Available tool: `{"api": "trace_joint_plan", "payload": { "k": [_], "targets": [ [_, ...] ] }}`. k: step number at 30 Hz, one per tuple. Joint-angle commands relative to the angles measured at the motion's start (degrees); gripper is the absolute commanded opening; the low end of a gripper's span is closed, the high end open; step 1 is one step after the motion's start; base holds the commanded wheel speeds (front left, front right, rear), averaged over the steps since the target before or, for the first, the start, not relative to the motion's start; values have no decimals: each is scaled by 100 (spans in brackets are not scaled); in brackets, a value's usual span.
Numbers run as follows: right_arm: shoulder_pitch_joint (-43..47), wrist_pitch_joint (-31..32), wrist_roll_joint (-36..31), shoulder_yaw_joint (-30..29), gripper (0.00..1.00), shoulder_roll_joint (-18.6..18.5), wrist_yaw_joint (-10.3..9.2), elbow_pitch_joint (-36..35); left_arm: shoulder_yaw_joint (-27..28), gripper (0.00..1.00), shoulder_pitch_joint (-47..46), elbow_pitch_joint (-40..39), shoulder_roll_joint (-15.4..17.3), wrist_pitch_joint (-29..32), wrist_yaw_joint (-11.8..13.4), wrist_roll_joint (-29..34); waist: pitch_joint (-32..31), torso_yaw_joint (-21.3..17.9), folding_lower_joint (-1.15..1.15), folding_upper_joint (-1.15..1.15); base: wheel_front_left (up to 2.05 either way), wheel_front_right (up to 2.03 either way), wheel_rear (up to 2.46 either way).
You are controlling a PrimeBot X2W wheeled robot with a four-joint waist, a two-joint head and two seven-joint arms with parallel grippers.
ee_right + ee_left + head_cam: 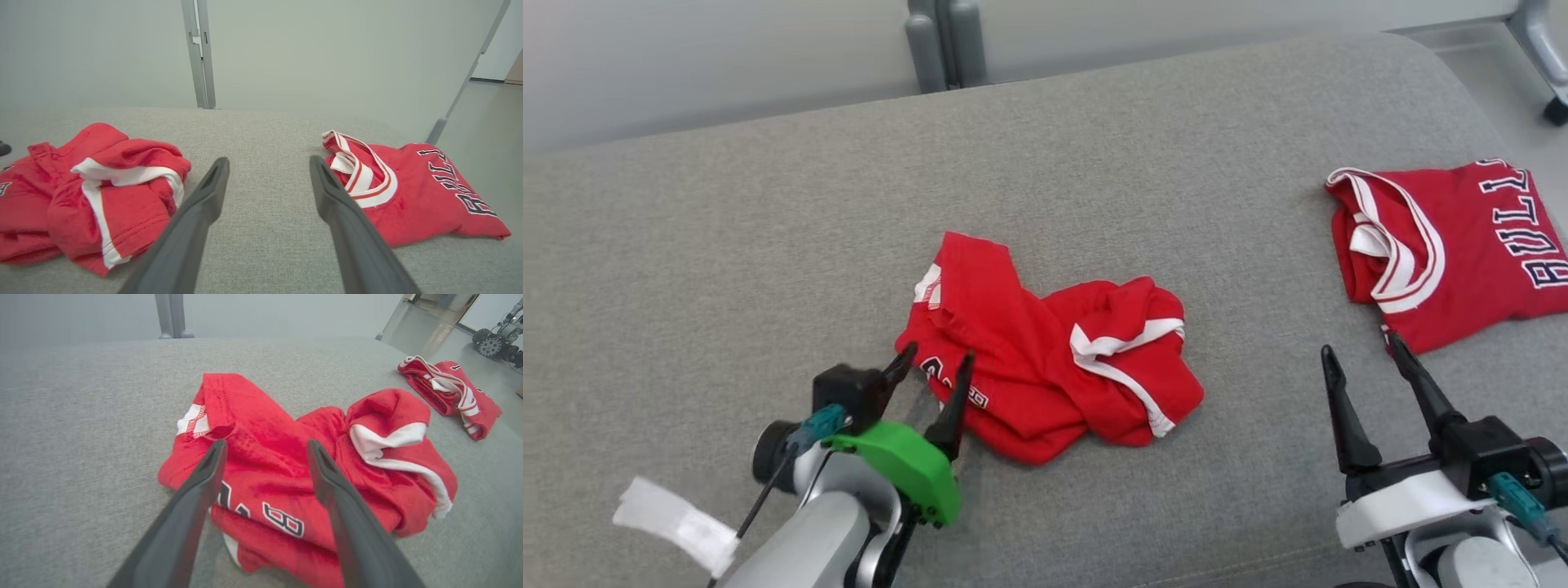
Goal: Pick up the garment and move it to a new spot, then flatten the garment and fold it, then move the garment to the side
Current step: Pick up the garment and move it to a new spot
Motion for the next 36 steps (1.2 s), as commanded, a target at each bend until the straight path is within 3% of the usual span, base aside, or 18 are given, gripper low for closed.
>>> {"api": "trace_joint_plan", "payload": {
  "k": [1, 4, 8, 14, 17, 28, 36],
  "targets": [
    [113, 2, -46, -69, 100, -60, -3, -57, 45, 100, 210, -118, 93, -85, 92, 39, -430, 449, 0, 0, 0, 0, 0],
    [285, 2, -20, -257, 100, -151, -3, -134, 280, 100, 686, -544, 474, -310, 403, 103, -608, 658, 0, 0, 0, 0, 0],
    [490, 2, -36, -453, 100, -232, -3, -113, 604, 100, 1389, -994, 837, -437, 631, 212, -802, 894, 0, 0, 0, 0, 0],
    [694, 2, -76, -532, 100, -235, -3, 76, 1529, 100, 2467, -1546, 831, -461, 571, 456, -959, 1139, 0, 0, 0, 0, 0],
    [749, 2, -93, -504, 100, -195, -3, 134, 2154, 100, 2907, -1705, 635, -462, 361, 751, -983, 1178, 0, 0, 0, 0, 0],
    [927, 2, -65, -509, 100, -44, -3, 383, 3765, 100, 3719, -1410, -243, -460, -878, 1843, -1084, 1181, 0, 0, 0, 0, 0],
    [918, 2, -84, -526, 100, 50, -3, 480, 4286, 100, 3596, -1261, -671, -460, -1244, 2340, -1054, 1115, 0, 0, 0, 0, 0]
  ]
}}
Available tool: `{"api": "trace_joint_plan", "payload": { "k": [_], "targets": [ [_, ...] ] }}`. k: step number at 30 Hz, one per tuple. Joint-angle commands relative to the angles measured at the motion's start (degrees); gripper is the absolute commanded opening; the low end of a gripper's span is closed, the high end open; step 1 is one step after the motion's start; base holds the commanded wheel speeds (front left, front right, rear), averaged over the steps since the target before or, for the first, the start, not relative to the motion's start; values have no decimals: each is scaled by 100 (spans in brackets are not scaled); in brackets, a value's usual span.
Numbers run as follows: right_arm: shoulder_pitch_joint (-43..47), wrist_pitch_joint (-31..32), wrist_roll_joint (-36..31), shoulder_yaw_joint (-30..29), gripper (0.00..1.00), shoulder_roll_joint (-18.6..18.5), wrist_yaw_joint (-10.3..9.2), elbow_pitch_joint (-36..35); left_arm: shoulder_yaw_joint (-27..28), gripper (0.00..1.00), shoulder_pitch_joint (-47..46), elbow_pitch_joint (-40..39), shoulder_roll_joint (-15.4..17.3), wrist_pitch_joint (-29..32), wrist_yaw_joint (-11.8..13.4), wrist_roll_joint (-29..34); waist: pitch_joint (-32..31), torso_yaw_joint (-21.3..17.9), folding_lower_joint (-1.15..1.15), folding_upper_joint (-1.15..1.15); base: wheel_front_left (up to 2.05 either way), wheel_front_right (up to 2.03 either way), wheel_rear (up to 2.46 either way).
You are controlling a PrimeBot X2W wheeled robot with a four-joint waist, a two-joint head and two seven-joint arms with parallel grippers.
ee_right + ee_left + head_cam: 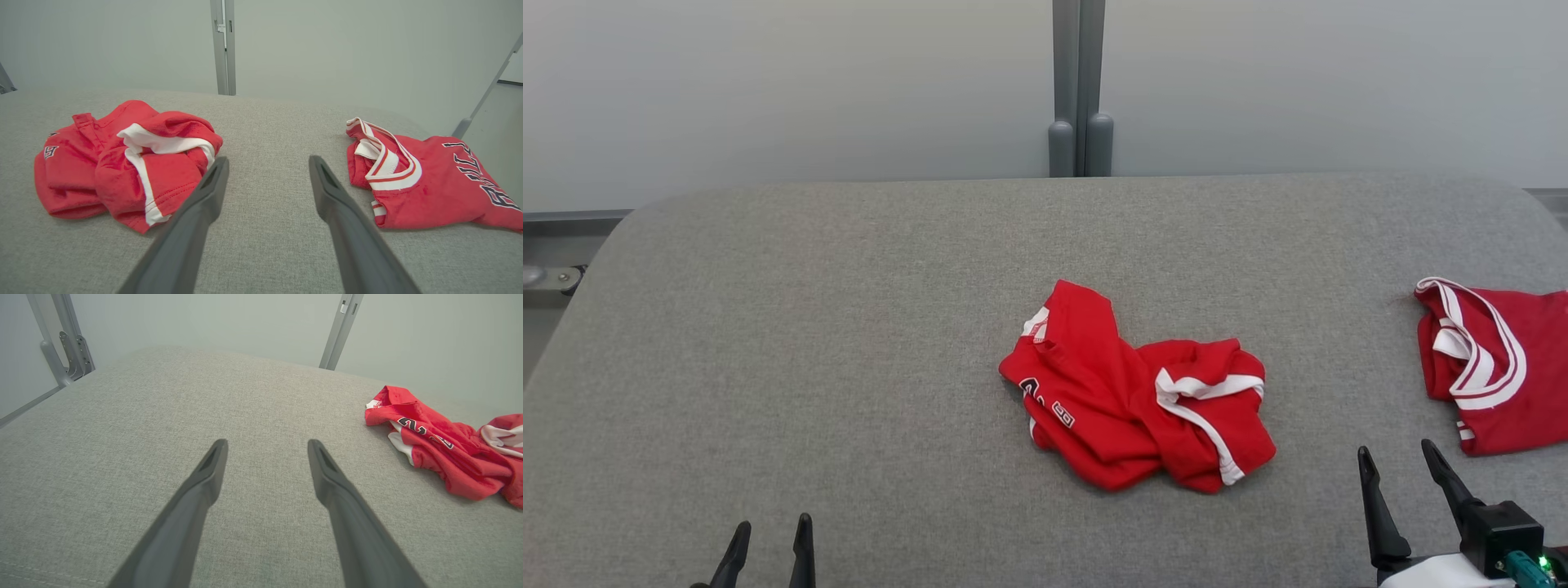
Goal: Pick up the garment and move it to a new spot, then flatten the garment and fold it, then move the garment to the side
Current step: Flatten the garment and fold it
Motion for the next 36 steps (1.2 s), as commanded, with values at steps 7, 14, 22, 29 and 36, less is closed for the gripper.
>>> {"api": "trace_joint_plan", "payload": {
  "k": [7, 14, 22, 29, 36],
  "targets": [
    [-79, 2, -3, 18, 100, 13, -3, -9, 173, 100, -169, 73, -115, -13, -88, 210, 62, -51, 1, 0, 0, 0, 0],
    [-188, 2, -4, 56, 100, -7, -3, -126, 74, 100, -324, -30, -149, -13, -89, 150, 170, -154, 1, 0, 0, 0, 0],
    [-616, 2, 14, 179, 100, -66, -3, -339, -1012, 100, -1684, 188, -134, -13, -90, 2, 788, -339, 1, 0, 0, 0, 0],
    [-1178, 2, 46, 490, 100, -9, -3, -431, -2032, 100, -3628, 1446, 51, 830, -81, -565, 1530, -906, 1, 0, 0, 0, 0],
    [-1315, 2, 54, 507, 100, 75, -3, -411, -2536, 100, -4672, 2439, 254, 1655, -81, -1137, 1871, -1398, 1, 0, 0, 0, 0]
  ]
}}
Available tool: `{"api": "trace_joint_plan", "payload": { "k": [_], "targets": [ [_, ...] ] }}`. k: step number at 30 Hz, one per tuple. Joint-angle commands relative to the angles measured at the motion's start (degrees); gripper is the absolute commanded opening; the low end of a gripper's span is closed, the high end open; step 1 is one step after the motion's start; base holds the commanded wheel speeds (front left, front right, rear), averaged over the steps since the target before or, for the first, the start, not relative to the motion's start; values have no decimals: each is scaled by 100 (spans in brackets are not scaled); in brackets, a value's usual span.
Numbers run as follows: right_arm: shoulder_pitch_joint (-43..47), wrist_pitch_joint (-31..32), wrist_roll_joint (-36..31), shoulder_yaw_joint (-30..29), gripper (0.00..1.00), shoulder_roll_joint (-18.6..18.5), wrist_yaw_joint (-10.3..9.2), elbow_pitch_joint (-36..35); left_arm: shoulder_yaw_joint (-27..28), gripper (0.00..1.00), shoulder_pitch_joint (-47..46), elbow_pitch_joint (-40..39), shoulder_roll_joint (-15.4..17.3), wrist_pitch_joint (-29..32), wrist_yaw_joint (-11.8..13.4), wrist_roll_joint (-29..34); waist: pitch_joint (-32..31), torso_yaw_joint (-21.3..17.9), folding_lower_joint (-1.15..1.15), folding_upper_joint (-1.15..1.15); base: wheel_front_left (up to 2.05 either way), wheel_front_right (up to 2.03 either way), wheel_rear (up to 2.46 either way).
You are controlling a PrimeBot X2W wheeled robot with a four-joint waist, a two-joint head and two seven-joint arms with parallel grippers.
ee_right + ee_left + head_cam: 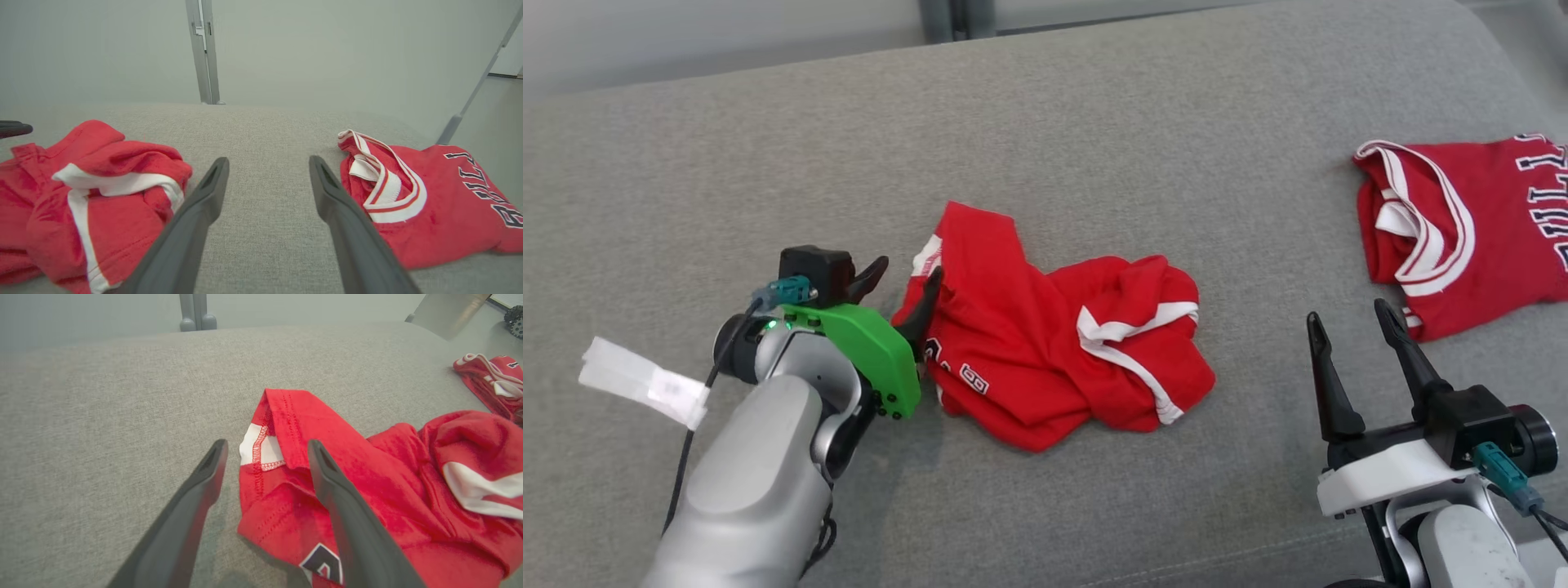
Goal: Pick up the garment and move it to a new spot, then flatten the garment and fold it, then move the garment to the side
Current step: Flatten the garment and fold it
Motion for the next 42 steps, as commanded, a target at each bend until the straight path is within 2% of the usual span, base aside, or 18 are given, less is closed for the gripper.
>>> {"api": "trace_joint_plan", "payload": {
  "k": [1, 8, 14, 15, 16, 18, 25, 33, 42],
  "targets": [
    [-37, 2, 45, -12, 100, 27, -5, 9, -52, 100, -241, 187, 116, 125, 9, -166, 398, -483, 0, 0, 0, 0, 0],
    [-92, 3, 62, 14, 100, 93, -5, 46, -262, 100, -701, 894, 216, 421, 9, -587, 468, -697, 0, 0, 0, 0, 0],
    [-126, 3, 58, -10, 100, 148, -4, 75, -582, 100, -700, 1022, 207, 851, 9, -1029, 463, -701, 0, 0, 0, 0, 0],
    [-118, 3, 57, -11, 100, 154, -5, 85, -673, 78, -683, 1009, 229, 918, 9, -1084, 456, -693, 0, 0, 0, 0, 0],
    [-113, 3, 55, -20, 100, 159, -5, 97, -748, 44, -670, 984, 247, 971, 9, -1164, 445, -680, 0, 0, 0, 0, 0],
    [-95, 3, 54, -38, 100, 173, -4, 116, -892, 0, -666, 911, 296, 1020, 9, -1302, 414, -646, 0, 0, 0, 0, 0],
    [-37, 3, 76, -60, 100, 197, -5, 170, -1193, 0, -824, 579, 526, 997, 9, -1702, 257, -527, 0, 0, 0, 0, 0],
    [23, 3, 97, -46, 100, 191, -4, 204, -1089, 0, -1384, 306, 653, 574, 9, -1782, 71, -489, 0, 0, 0, 0, 0],
    [150, 3, 101, -95, 100, 191, -5, 227, -927, 0, -2056, -311, 607, 95, 268, -1529, -201, -534, 0, 0, 0, 0, 0]
  ]
}}
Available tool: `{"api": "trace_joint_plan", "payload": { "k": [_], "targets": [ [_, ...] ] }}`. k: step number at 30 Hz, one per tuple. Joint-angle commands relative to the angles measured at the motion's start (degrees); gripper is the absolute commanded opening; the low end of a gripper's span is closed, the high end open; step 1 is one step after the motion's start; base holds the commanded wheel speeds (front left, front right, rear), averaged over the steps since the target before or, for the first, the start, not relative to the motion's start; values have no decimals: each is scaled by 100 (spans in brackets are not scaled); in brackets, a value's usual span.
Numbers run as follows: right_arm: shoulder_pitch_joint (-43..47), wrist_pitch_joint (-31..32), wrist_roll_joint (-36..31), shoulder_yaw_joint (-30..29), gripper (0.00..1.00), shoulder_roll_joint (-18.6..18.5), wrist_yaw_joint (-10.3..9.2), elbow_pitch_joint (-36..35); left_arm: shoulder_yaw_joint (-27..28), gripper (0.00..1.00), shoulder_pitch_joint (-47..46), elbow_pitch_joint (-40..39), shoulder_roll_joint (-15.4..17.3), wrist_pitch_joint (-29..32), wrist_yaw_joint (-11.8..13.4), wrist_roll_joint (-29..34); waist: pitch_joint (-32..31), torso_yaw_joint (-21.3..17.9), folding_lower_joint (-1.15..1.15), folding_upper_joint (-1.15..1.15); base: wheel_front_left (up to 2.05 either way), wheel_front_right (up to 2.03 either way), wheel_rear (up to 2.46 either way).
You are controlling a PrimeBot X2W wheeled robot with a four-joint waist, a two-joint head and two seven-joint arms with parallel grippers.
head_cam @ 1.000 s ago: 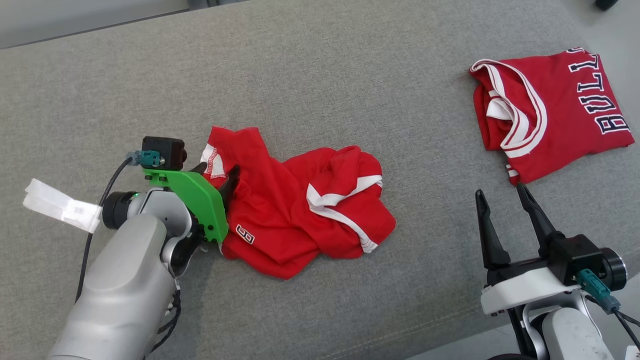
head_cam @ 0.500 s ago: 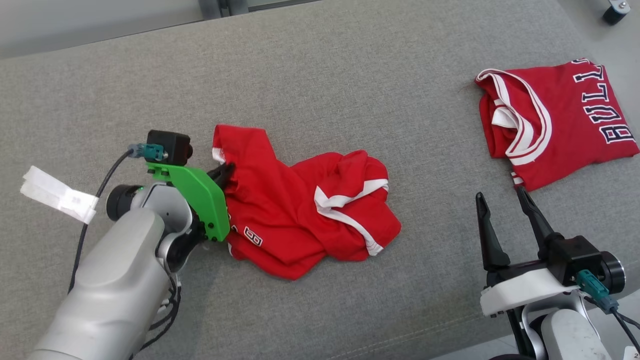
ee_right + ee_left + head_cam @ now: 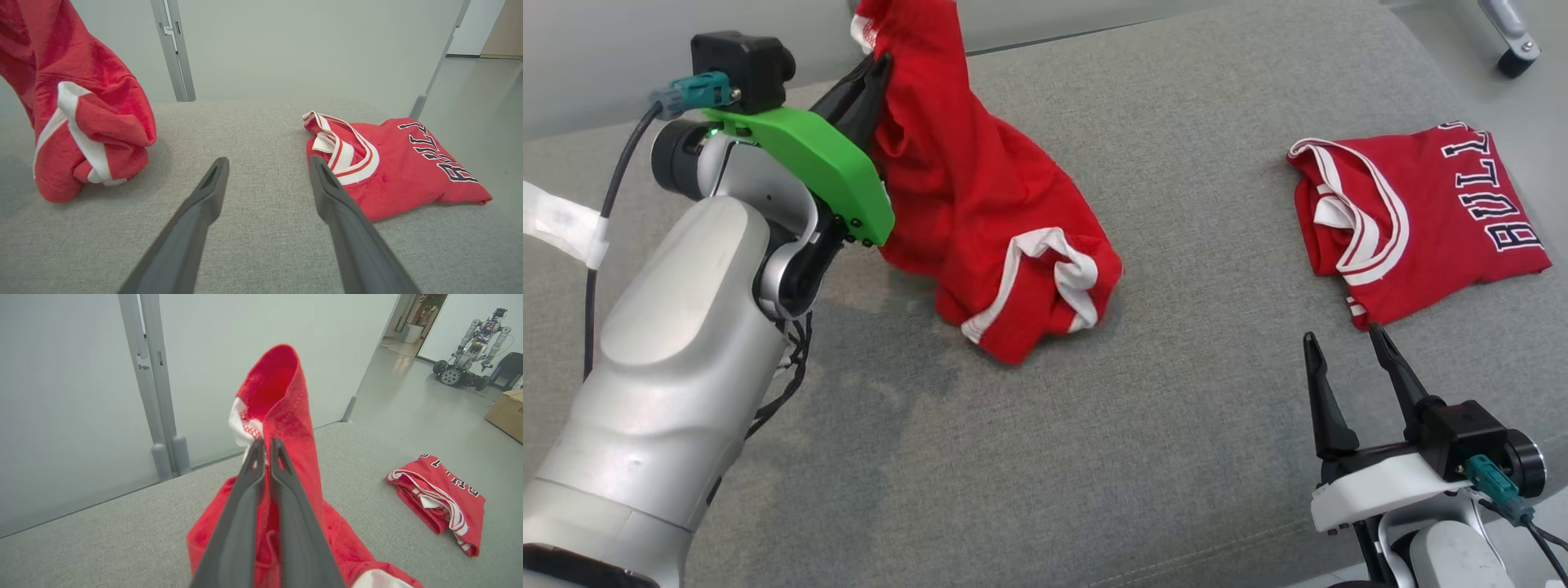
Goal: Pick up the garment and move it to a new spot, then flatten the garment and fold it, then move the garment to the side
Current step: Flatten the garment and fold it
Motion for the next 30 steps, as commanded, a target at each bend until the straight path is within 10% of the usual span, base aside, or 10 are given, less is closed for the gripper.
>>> {"api": "trace_joint_plan", "payload": {
  "k": [1, 17, 28, 30],
  "targets": [
    [71, 3, 11, -26, 100, -2, -5, -1, 2, 0, -76, -140, -5, -56, 39, 49, -87, -16, 0, 0, 0, 0, 0],
    [521, 3, 35, -258, 100, 43, -5, -42, -886, 0, 2519, -2777, 567, -42, 565, 235, -338, 267, 0, 0, 0, 0, 0],
    [556, 3, 9, -192, 100, -11, -4, 61, -1556, 0, 3894, -1603, 620, -683, 341, 349, -450, 824, 0, 0, 0, 0, 0],
    [547, 3, -5, -166, 100, -34, -4, 72, -1551, 65, 3914, -1341, 495, -895, 259, 318, -479, 906, 0, 0, 0, 0, 0]
  ]
}}
